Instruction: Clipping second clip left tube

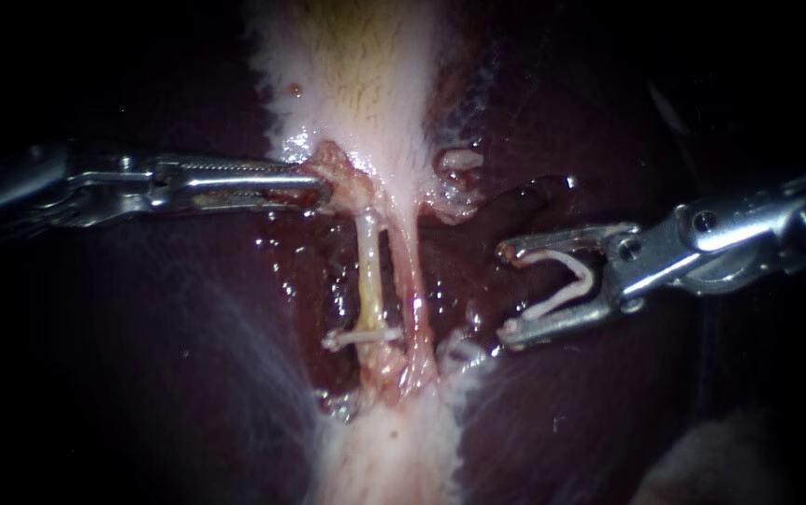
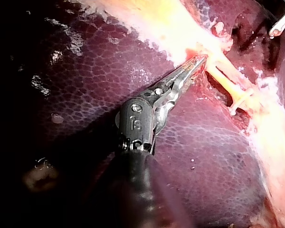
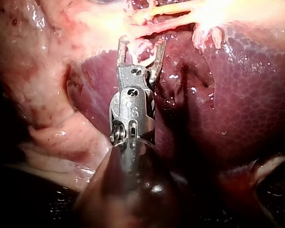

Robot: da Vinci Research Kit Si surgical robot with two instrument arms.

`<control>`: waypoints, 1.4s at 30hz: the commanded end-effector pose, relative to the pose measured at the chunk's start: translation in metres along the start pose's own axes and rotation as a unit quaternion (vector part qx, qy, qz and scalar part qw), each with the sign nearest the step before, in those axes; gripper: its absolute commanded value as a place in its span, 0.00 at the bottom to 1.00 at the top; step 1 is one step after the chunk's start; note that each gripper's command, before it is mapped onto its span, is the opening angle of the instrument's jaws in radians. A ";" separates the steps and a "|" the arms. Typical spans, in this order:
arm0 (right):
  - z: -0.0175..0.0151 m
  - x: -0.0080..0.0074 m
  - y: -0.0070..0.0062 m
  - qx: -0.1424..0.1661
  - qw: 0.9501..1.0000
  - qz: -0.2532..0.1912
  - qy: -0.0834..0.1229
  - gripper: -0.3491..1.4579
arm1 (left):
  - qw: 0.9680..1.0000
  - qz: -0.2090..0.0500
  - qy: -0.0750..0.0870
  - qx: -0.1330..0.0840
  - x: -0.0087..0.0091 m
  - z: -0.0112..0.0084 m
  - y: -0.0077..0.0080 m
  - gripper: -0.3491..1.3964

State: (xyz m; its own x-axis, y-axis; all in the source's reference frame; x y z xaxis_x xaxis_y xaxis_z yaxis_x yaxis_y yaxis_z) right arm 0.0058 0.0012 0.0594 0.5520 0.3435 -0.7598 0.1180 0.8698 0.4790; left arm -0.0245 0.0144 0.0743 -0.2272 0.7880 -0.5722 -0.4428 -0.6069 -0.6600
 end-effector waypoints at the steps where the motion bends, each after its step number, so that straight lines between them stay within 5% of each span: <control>1: 0.0000 0.0000 0.0000 0.000 1.000 0.000 0.000 0.47 | 1.000 0.000 0.000 -0.001 0.0001 -0.0003 0.0001 0.00; 8: 0.0000 0.0000 0.0000 0.000 1.000 0.000 0.000 0.47 | 1.000 -0.005 -0.004 -0.005 0.0018 -0.0040 0.0022 0.00; 18: 0.0001 0.0001 0.0000 0.000 1.000 0.000 0.000 0.47 | 1.000 -0.015 0.017 -0.016 0.0058 -0.0092 0.0050 0.00; 25: 0.0016 0.0011 -0.0004 -0.002 1.000 0.002 0.004 0.47 | 1.000 -0.013 0.018 -0.016 0.0053 -0.0089 0.0048 0.00; 34: 0.0062 0.0028 -0.0006 0.008 0.997 0.076 0.022 0.47 | 1.000 -0.013 0.018 -0.015 0.0053 -0.0088 0.0048 0.00; 42: 0.0105 0.0029 -0.0005 0.021 0.995 0.094 0.023 0.47 | 1.000 -0.013 0.018 -0.015 0.0053 -0.0088 0.0049 0.00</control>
State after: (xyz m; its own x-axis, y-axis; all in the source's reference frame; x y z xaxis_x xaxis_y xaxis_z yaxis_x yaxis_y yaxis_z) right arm 0.0164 -0.0021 0.0618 0.5276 0.5171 -0.6740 0.0486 0.7737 0.6317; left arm -0.0203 0.0148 0.0638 -0.1840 0.7999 -0.5712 -0.4217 -0.5892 -0.6892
